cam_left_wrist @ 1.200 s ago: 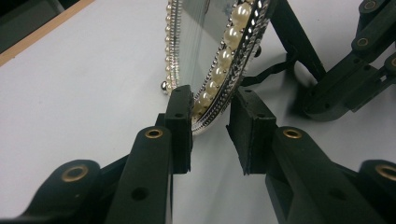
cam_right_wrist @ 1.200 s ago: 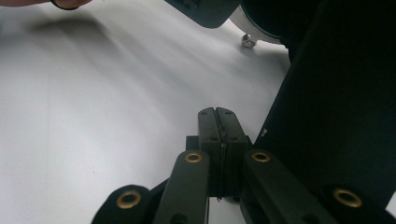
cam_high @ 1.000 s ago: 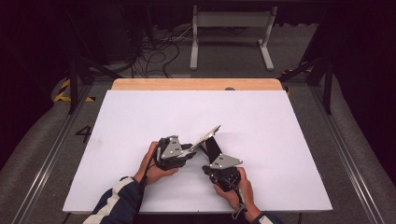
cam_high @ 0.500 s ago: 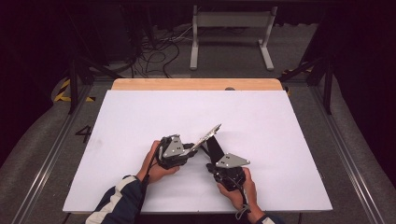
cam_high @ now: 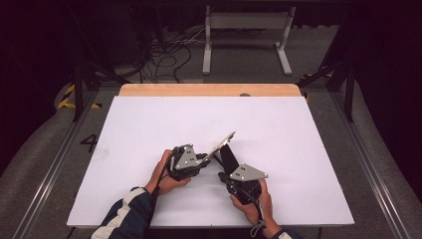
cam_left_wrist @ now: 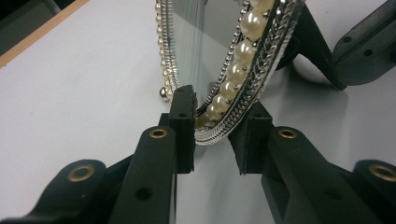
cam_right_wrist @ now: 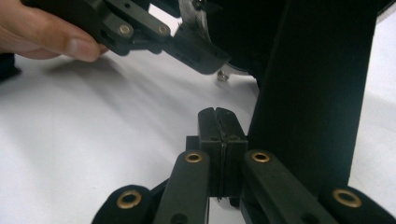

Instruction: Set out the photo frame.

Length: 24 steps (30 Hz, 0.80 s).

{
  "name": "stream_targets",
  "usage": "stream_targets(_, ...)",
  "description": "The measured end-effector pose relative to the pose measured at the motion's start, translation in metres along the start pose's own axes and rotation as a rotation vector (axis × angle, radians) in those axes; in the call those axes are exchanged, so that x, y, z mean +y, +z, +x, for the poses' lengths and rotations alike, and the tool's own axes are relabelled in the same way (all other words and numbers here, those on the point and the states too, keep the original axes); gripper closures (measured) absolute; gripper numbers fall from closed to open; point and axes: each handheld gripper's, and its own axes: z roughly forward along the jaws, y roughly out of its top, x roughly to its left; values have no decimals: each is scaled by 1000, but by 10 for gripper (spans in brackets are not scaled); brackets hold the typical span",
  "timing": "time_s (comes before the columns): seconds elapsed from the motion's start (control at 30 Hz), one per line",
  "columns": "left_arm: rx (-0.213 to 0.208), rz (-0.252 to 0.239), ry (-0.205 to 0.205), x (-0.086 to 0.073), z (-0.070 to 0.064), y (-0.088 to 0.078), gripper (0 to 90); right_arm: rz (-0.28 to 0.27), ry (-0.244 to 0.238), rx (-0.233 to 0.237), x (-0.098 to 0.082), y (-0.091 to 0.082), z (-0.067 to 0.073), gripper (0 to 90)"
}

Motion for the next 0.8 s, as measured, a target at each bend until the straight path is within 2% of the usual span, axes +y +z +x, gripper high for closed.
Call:
stream_targets(0.3, 8, 6, -1, 0, -3, -2, 734, 42, -11, 15, 0, 8, 4, 900)
stream_targets(0.4, 32, 13, -1, 0, -4, -5, 745, 56, -4, 8, -1, 10, 2, 900)
stream_targets(0.53, 41, 16, -10, 0, -6, -6, 758, 73, 10, 15, -2, 10, -1, 900)
stream_targets(0.8, 50, 29, 21, 2, -11, -8, 763, 90, 13, 26, -3, 10, -4, 900)
